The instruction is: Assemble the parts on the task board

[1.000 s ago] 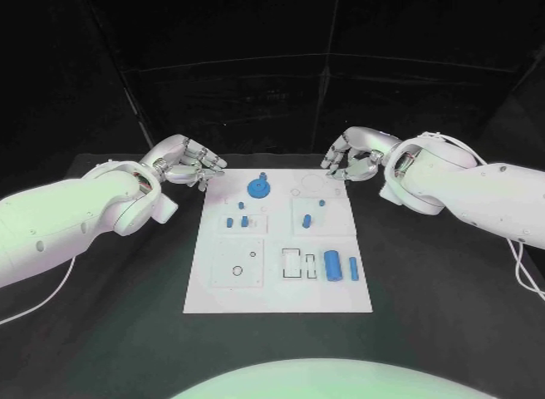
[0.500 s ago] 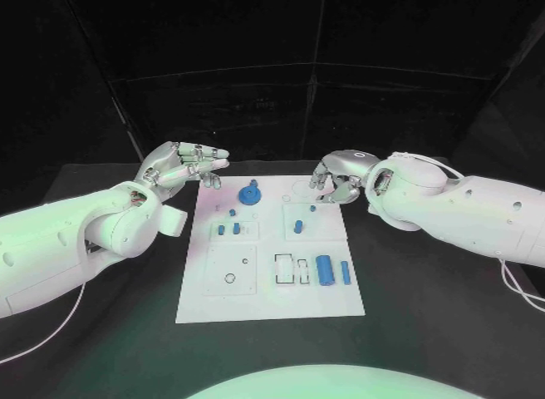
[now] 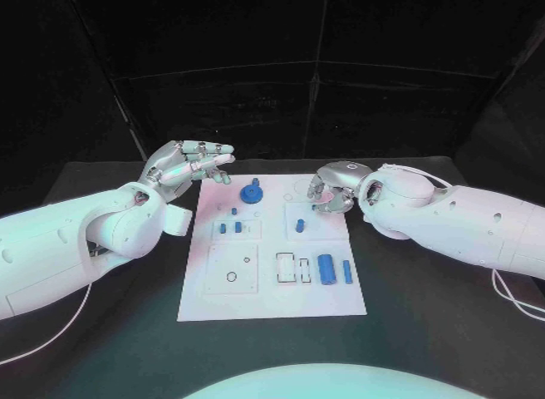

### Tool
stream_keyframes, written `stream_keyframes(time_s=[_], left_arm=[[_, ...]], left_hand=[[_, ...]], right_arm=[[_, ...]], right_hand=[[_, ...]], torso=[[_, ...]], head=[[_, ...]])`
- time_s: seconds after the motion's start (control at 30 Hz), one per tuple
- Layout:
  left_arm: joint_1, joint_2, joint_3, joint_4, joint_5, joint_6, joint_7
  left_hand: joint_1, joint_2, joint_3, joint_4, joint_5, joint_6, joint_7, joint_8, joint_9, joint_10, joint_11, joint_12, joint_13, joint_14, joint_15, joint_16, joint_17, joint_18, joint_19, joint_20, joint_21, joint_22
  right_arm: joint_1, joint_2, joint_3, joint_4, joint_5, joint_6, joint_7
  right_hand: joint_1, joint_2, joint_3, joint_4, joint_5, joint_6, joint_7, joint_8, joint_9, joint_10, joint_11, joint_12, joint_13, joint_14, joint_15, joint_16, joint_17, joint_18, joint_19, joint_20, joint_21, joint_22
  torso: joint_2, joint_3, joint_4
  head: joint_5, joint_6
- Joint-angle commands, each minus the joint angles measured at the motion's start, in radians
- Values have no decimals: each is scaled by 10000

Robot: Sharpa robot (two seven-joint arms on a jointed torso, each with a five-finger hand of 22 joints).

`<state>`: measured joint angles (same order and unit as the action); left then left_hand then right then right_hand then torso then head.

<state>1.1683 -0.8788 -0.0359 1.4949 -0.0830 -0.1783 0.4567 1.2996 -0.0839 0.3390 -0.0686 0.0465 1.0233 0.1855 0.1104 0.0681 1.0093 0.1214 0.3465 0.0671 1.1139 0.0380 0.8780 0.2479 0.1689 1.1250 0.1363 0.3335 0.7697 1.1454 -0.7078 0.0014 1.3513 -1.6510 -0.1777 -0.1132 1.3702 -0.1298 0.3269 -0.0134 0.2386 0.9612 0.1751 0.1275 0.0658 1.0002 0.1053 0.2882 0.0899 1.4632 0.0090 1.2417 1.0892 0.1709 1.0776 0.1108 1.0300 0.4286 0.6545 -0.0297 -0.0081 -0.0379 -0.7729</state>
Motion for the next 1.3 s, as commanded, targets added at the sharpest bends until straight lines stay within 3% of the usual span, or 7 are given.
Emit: stream_keyframes(time_s=[0.03,0.2,0.37,1.03,1.3], left_arm=[[8,-3,4,27,243,285,229],[6,18,0,21,247,320,203],[4,48,-7,12,248,335,174],[-8,98,-17,-43,249,414,90],[-11,119,-19,-68,249,434,55]], left_hand=[[49,80,-91,-7,25,-80,1,47,-3,-55,-27,-38,-5,101,-9,-107,-18,138,107,17,-99,-62],[56,91,-111,-9,26,-96,23,48,-6,-63,-17,-44,-6,123,-5,-150,-23,136,132,16,-134,-106],[62,109,-132,-9,27,-121,62,50,-9,-84,6,-55,-8,152,5,-191,-25,131,162,19,-172,-156],[85,121,-173,-24,28,-183,110,53,-14,-137,42,-79,-11,188,28,-259,-24,125,210,28,-233,-236],[96,127,-192,-30,28,-216,125,52,-16,-165,55,-88,-12,200,36,-291,-24,123,229,33,-262,-274]], right_arm=[[7,87,8,-142,-221,-100,18],[0,213,8,-288,-187,77,98],[-14,324,8,-423,-137,332,123],[-178,507,8,-665,-119,947,-20],[-233,540,8,-711,-119,905,-11]], right_hand=[[143,9,45,-81,-59,80,-5,-40,12,-2,18,-62,-34,302,64,50,28,142,29,59,66,24],[244,133,235,-157,-133,213,-12,-59,21,142,7,-95,-132,314,52,154,123,145,21,54,153,72],[293,274,552,-241,-274,607,-140,28,57,410,-89,-154,-243,329,-13,273,209,135,47,8,338,255],[222,252,757,-302,-322,705,-126,-28,32,553,-102,-271,-274,317,-31,277,134,116,58,-23,489,405],[204,324,938,-340,-329,796,-119,-53,31,671,-102,-333,-267,313,-30,314,139,110,39,-22,568,467]], torso=[[-1,2,19],[-3,6,13],[-3,2,4],[-5,8,5],[-7,1,14]], head=[[0,-27],[34,-65],[24,-110],[16,-224],[33,-250]])
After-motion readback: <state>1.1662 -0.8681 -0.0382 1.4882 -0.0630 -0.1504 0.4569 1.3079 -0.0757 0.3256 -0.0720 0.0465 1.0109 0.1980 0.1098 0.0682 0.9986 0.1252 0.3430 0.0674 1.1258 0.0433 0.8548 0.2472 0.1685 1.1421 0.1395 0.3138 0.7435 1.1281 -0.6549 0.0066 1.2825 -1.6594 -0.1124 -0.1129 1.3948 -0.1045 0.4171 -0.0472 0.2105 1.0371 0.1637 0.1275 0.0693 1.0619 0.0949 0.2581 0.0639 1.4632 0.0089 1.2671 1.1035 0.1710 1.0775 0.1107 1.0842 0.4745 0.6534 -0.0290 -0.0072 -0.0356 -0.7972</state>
